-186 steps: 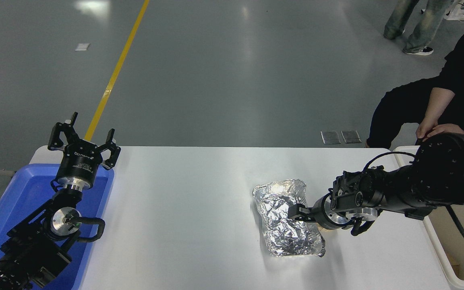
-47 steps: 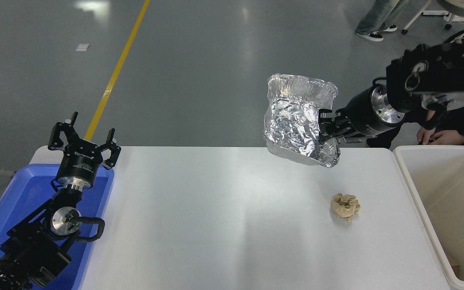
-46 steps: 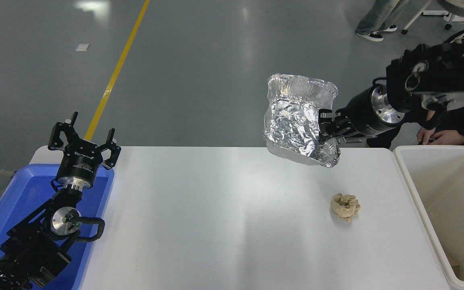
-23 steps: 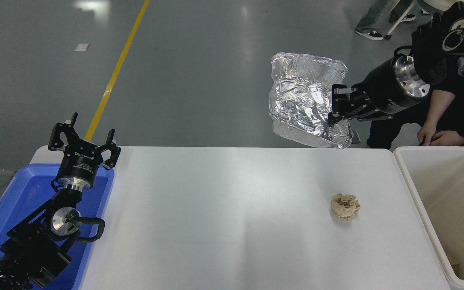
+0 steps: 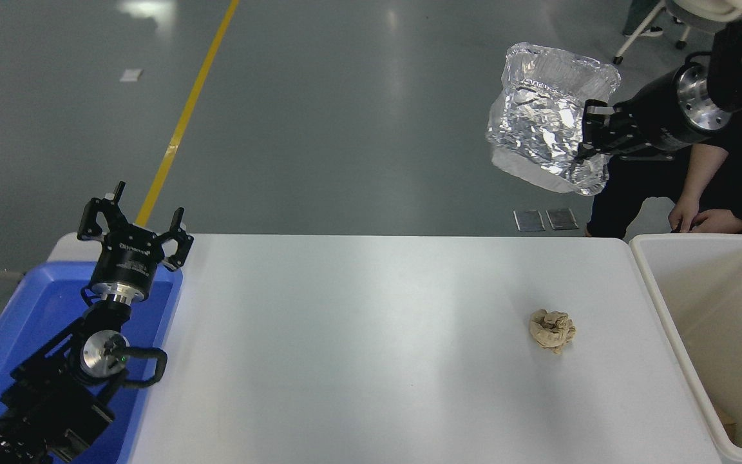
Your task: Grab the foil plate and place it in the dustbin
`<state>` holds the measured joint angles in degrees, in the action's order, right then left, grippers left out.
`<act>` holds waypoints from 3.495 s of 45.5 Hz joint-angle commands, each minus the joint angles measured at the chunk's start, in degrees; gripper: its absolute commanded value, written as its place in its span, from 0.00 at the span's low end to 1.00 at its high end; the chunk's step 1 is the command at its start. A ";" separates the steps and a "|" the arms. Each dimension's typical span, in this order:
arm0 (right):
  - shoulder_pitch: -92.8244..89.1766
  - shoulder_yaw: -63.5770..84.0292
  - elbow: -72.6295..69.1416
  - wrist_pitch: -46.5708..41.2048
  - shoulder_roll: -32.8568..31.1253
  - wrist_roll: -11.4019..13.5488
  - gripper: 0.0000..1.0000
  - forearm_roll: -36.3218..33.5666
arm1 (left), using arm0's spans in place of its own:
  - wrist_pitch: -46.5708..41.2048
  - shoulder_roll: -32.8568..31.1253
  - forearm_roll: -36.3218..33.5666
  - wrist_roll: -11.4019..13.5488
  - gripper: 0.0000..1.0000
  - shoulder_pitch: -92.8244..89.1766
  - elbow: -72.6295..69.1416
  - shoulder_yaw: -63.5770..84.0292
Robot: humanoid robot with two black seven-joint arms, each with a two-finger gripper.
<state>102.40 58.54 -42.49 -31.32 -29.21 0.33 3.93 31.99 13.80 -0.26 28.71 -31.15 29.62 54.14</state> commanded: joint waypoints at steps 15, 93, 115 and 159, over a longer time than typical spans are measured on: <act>-31.74 -9.23 27.81 8.55 -3.04 0.46 0.00 -1.47 | 0.01 0.00 0.00 -0.06 0.98 0.04 0.00 0.00; -58.29 -23.48 29.57 37.65 -2.61 0.46 1.00 -1.47 | 0.01 0.00 0.00 -0.06 0.98 -0.05 0.00 0.00; -24.81 -2.21 16.91 31.41 8.46 0.28 1.00 -1.20 | 0.09 0.00 0.00 -0.06 0.98 -0.05 0.09 -0.09; 21.78 1.75 -32.30 -13.68 9.79 0.72 1.00 -0.94 | 0.01 0.00 0.00 0.03 0.98 0.04 0.00 0.00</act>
<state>115.76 60.03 -63.34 -38.18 -15.91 0.91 2.69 31.99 13.80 -0.26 28.71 -31.20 29.62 54.09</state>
